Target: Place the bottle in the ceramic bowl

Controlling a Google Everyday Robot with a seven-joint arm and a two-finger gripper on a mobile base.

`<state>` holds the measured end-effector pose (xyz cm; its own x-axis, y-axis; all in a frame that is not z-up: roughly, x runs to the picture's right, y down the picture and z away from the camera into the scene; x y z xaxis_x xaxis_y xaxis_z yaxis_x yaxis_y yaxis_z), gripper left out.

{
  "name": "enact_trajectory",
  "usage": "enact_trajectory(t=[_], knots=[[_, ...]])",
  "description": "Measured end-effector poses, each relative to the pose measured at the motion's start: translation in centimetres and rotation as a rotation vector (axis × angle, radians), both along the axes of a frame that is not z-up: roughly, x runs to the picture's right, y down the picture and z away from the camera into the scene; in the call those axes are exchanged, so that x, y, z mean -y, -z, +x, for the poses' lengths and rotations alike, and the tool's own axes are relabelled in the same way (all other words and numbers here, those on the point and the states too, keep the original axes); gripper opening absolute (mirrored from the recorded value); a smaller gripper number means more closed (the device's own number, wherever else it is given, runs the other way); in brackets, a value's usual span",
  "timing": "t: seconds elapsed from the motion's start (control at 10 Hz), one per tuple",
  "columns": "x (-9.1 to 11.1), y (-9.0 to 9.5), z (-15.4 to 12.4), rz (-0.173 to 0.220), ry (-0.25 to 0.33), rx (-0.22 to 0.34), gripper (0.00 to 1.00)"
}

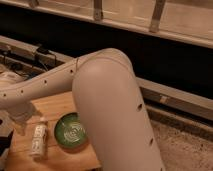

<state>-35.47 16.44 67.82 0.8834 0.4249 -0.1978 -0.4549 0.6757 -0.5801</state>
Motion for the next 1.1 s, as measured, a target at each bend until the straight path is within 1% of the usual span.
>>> enact_trajectory(t=[0.1,0.3,0.5,0.7,0.8,1.1], knots=[[-0.6,-0.9,0.0,-0.001,0.001,0.000,0.65],[-1.9,-1.8,0.2,-0.007,-0.036,-0.018,0.65],[-3.0,-2.6,0.7,-0.016,-0.086,-0.053,0.65],[-4.0,-3.3,0.1,-0.017,-0.109,-0.085,0.65],[-4.3,-3.3,-0.2,-0.018,-0.111,-0.085,0.65],[-4.1,-3.5,0.1,-0.015,-0.111,-0.091,0.65]])
